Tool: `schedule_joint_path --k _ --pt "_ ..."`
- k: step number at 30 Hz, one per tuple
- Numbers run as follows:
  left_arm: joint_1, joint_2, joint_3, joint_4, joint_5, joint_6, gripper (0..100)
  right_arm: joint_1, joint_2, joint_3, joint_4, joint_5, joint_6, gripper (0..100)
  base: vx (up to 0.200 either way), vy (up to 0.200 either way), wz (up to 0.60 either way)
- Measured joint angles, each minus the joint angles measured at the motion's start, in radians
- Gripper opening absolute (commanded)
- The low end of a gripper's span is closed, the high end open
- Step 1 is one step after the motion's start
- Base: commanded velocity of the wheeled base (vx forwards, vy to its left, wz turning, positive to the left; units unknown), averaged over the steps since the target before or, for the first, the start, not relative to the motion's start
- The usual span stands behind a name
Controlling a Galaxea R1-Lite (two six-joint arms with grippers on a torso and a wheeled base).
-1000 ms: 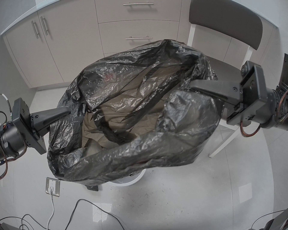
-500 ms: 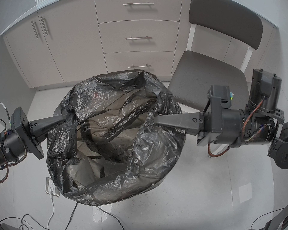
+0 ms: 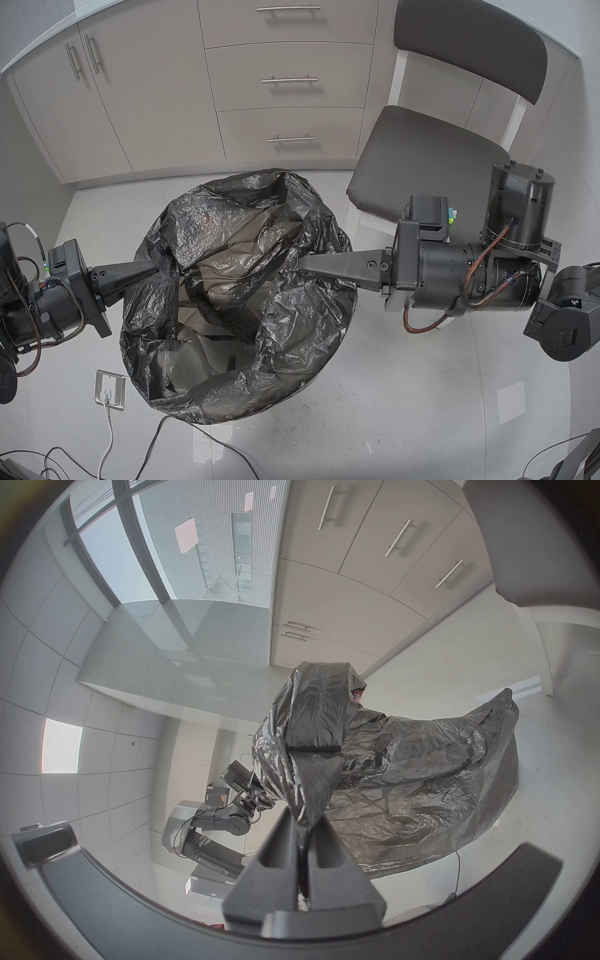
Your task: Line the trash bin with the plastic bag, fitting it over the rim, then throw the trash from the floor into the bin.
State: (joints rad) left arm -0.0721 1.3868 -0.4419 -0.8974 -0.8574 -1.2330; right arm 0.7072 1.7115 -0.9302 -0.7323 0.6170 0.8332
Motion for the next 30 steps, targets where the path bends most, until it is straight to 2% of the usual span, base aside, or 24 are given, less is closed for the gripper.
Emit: schedule_joint_path --k 9,18,30 --pt "0.023 0.098 0.005 -0.077 0.005 0.005 0 0.010 0.094 -0.011 -0.050 -0.021 -0.013 0 0.000 0.000 0.00" --pt "0.084 0.197 -0.009 -0.081 -0.001 0.082 0 0.034 0.193 -0.059 -0.088 -0.027 -0.020 0 0.000 0.000 0.00" --pt "0.097 0.297 -0.041 -0.151 -0.001 0.088 0 0.053 0.283 -0.098 -0.093 -0.046 -0.022 0 0.000 0.000 0.00"
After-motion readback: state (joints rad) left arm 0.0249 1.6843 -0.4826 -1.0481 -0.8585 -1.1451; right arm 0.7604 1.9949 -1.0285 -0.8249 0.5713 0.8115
